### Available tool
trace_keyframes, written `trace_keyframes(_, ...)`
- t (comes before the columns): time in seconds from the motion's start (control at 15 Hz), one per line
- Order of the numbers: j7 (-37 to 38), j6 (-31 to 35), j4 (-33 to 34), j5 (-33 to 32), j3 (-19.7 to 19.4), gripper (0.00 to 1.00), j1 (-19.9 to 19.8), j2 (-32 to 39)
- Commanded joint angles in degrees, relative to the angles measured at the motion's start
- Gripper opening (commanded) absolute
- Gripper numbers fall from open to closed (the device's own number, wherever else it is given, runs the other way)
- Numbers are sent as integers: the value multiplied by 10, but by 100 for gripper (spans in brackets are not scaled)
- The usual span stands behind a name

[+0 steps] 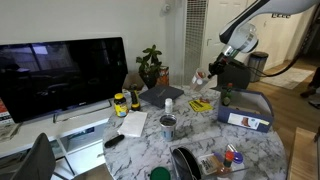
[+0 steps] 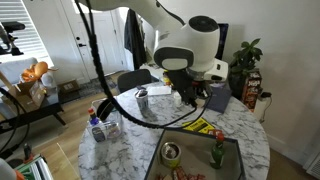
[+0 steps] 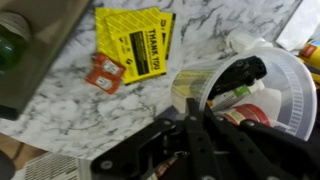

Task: Put the plastic cup inside the box

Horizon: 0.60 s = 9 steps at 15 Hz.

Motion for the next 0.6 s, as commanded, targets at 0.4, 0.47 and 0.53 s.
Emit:
trace_keyframes(0.4,24,30,-161,2,-37,1,3,-159)
trace_keyframes(0.47,50,21,-182,-34,-73,1,28,-181)
trace_keyframes(0.53,72,7,-196,-94,-82,1,25,-193)
